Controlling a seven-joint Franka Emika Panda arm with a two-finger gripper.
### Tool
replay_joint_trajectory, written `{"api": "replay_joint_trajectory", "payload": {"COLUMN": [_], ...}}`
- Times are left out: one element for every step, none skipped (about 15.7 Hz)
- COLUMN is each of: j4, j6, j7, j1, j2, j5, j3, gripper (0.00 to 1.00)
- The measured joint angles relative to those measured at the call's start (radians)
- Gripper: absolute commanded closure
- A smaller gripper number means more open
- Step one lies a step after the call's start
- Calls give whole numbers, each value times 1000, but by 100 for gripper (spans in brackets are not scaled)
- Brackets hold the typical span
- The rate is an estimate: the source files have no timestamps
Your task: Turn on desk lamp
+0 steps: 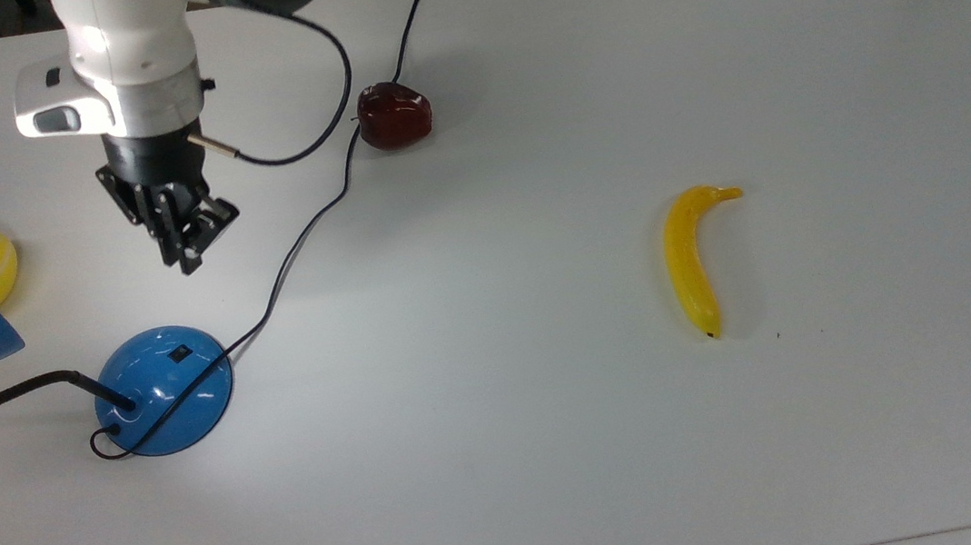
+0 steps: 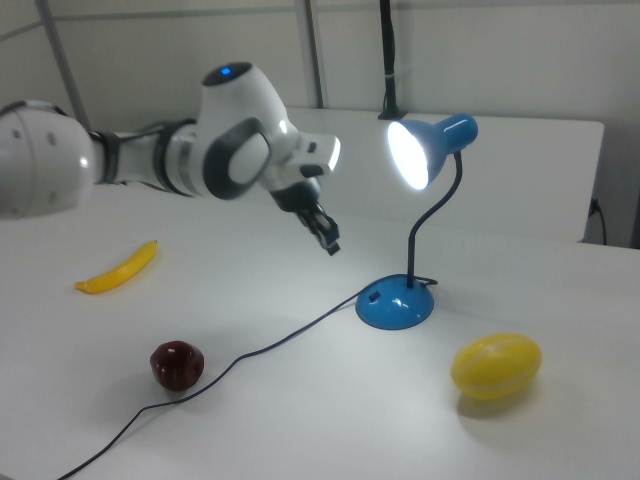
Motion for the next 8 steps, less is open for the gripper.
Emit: {"api": "replay_joint_trajectory", "payload": {"j4": [-16,-28,-37,-45,-49,-54,-59,-65], "j6": [-47,-103,-158,-233,-284,-345,-396,-439], "j7": [-22,-52,-80,-115,-135,-157,-175,-195], "j1": [11,23,34,50,63,80,96,111], "j2": [-40,-79,-112,-150,-176,-205,-230,-251], "j5": [17,35,49,62,67,69,70,70], "j3": [0,0,0,0,-1,-2,-3,-4], "gripper": [54,43,23,0,0,0,0,0]}}
